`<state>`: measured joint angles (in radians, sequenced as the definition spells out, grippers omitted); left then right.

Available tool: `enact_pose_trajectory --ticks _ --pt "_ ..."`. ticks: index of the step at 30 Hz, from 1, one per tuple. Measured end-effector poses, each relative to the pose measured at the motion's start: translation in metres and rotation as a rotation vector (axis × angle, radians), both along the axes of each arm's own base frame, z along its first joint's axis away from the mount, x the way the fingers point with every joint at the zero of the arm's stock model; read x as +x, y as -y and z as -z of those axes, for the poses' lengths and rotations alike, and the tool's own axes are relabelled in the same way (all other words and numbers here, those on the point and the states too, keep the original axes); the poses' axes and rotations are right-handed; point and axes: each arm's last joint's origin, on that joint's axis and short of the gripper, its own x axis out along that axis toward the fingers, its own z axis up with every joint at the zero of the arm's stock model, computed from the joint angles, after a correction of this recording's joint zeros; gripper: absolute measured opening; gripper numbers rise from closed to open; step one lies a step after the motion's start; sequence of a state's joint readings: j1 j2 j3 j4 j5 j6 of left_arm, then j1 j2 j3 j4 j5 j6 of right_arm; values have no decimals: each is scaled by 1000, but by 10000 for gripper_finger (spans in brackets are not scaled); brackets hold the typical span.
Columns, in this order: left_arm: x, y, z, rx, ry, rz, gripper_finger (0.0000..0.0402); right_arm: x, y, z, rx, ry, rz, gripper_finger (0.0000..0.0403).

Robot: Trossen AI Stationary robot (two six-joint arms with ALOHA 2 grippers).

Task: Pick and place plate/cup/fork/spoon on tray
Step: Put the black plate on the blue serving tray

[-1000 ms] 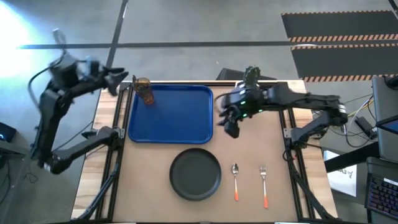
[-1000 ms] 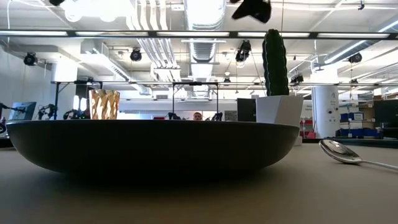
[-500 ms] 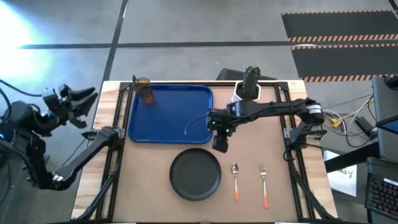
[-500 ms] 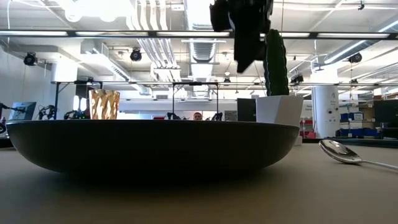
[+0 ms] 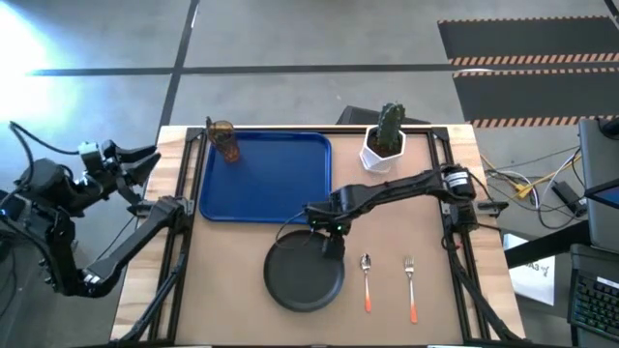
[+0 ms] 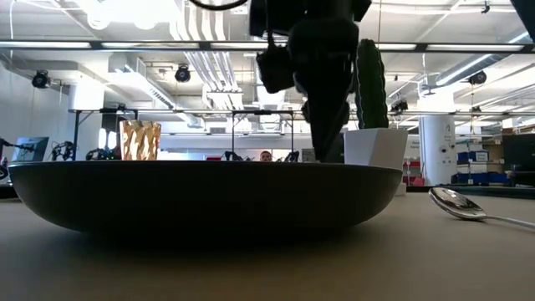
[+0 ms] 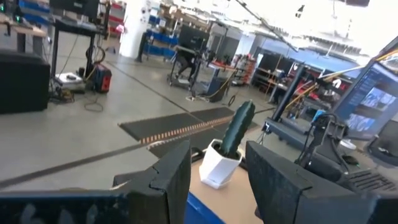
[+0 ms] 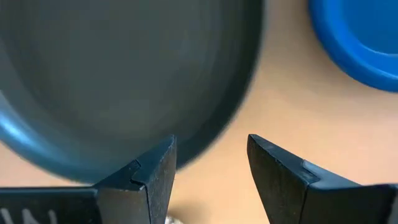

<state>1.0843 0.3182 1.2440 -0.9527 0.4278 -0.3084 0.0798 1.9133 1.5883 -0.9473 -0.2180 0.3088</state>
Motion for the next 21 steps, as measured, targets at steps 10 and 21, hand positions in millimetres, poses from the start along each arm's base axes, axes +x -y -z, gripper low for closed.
enact_pose_trajectory --ticks 10,21 --pt "6 -12 12 -47 -33 0 135 6 1 20 -43 -27 -9 187" --pt "7 -13 10 -29 -25 0 135 16 10 17 -64 68 27 187"
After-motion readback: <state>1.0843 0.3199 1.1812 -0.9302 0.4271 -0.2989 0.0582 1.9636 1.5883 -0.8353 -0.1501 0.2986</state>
